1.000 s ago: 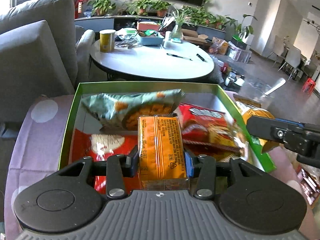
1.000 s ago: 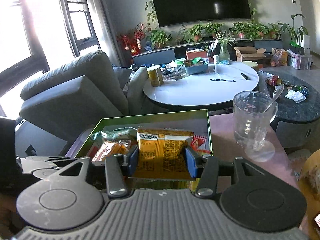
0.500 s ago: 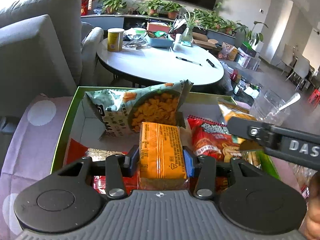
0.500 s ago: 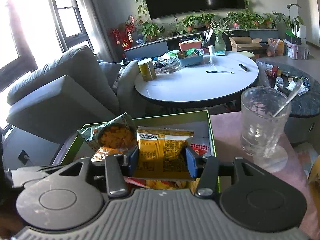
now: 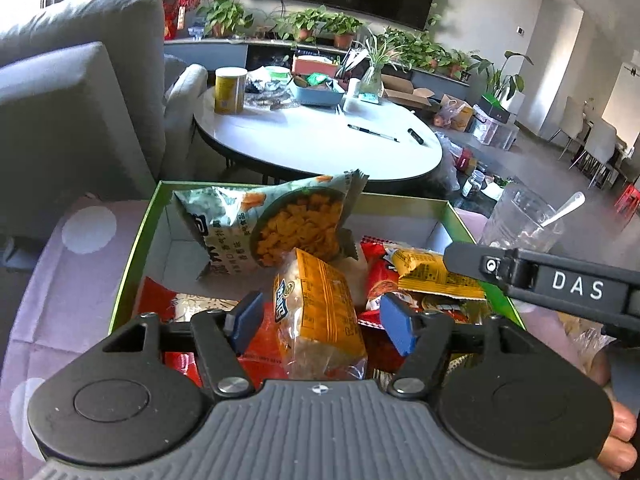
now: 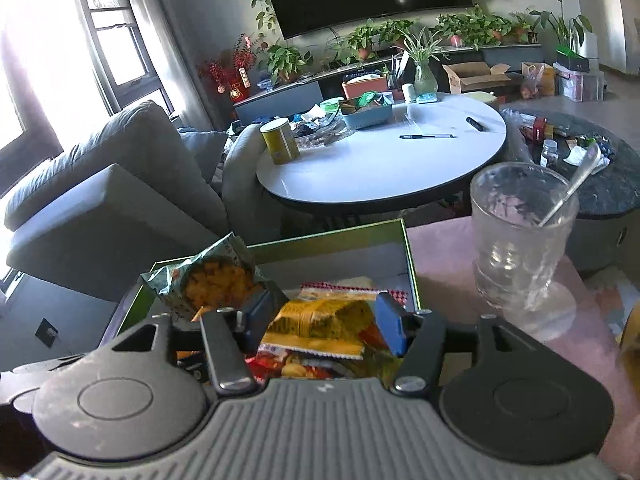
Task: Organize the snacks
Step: 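Lower both packets into the green box and open both grippers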
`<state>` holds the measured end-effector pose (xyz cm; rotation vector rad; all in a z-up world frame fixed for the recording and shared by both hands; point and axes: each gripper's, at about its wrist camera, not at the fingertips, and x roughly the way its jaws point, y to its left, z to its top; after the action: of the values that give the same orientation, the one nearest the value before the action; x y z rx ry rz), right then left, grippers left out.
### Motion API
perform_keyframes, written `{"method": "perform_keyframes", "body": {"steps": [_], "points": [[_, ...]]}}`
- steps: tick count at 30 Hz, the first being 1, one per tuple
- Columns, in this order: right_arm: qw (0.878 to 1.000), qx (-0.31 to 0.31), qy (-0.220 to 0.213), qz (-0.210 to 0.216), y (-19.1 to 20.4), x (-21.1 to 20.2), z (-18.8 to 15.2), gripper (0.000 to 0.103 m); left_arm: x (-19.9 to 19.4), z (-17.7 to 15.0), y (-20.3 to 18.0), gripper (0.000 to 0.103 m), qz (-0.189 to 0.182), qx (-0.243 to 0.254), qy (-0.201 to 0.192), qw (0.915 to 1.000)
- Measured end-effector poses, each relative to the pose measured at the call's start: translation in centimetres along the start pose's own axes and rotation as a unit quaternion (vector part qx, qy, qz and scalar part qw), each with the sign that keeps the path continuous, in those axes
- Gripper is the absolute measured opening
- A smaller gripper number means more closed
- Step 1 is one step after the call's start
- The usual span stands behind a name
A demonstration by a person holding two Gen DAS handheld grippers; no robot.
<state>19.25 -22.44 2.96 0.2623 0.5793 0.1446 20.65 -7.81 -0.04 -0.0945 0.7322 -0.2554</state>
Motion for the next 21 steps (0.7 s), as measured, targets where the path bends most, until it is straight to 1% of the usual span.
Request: {"method": "perform_keyframes", "body": {"steps": [2, 4, 8, 10, 14, 21], "points": [[1.0, 0.001, 0.0, 0.002, -0.1, -0.4, -0.2, 0.08, -0.6, -0.1, -0.3, 0.065, 0.003, 0.008, -0.005, 1.0], [1.0, 0.002, -0.002, 0.004, -0.1, -1.0, -0.3, 0.08, -1.1, -0.2, -0.5, 0.07, 0.005, 0.011, -0.009, 0.9999], [1.0, 0.003, -0.011, 0.006, -0.1, -2.1, -0.6, 0.08, -2.1, -0.4, -1.0, 0.072, 0.01, 0.017, -0.015, 0.9997], [1.0, 0.003, -0.014, 0.006, -0.2, -2.5, -0.5, 0.08, -2.7, -0.5, -1.2, 0.075, 0.011, 0.015, -0.017, 0.9997], [1.0, 0.007, -0.019, 0.007, -0.4, -4.0, -1.2, 0.08, -4.1, -1.0, -1.3, 0.078, 0.015, 0.017, -0.024, 0.9995], [1.0, 0.005, -0.025, 0.008, -0.6, -6.8, -2.6, 0.08, -8.1, -3.0, -0.1, 0.084, 0.035, 0.017, -0.045, 0.9982]]}}
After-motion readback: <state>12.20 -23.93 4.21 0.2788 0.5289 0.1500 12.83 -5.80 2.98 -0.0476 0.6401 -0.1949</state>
